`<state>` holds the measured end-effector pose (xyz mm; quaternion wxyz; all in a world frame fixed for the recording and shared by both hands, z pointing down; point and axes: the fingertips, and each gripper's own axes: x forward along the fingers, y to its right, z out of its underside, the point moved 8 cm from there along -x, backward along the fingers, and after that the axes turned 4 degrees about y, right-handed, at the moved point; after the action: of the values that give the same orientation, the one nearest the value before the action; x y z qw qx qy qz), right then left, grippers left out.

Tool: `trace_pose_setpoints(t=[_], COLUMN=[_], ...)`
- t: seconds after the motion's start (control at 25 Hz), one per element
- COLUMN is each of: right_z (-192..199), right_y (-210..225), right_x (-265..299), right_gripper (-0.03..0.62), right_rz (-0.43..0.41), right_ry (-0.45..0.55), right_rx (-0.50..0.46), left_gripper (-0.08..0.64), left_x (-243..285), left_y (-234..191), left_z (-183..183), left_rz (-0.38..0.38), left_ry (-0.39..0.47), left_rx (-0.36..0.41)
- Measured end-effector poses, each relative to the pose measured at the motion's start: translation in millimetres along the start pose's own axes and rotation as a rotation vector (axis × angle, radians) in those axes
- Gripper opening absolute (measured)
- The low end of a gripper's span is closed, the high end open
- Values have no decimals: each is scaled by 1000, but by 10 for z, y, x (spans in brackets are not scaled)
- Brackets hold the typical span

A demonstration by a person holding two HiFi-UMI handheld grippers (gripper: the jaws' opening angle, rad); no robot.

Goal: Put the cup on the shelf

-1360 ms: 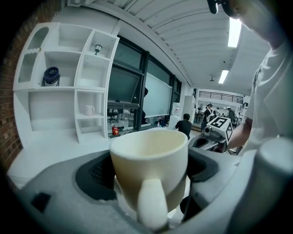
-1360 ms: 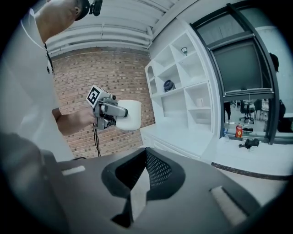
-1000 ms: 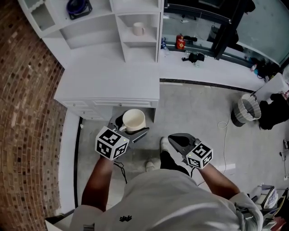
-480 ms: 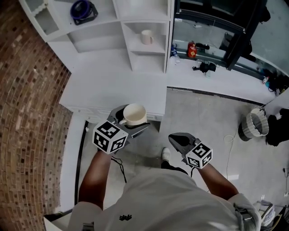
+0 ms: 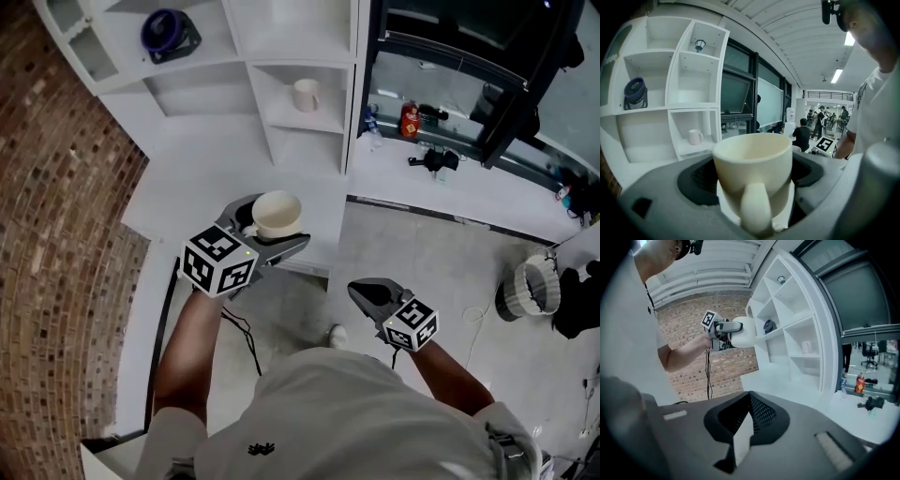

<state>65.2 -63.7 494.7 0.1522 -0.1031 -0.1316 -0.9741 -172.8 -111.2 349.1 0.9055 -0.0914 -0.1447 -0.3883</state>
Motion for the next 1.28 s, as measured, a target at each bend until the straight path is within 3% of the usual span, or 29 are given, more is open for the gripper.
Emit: trace_pose_setpoints(t=[0.28,0.68,1.28], right_z=[-29,-230,-676], right_y=[454,825,1354], right_x=[38,372,1034], right_gripper=[11,11,11], right_rz=[-43,-57,29], right_ry=[-34,-34,-36], right_rx=[-41,-33,-44], left_gripper=[437,437,437], left_x=[321,696,1257], left_y=[-359,-1037,-2101], left_z=[-369,-960,-1924], left_rz=[-30,-5,76], left_ry=[27,40,78], left_rx=[14,52,139])
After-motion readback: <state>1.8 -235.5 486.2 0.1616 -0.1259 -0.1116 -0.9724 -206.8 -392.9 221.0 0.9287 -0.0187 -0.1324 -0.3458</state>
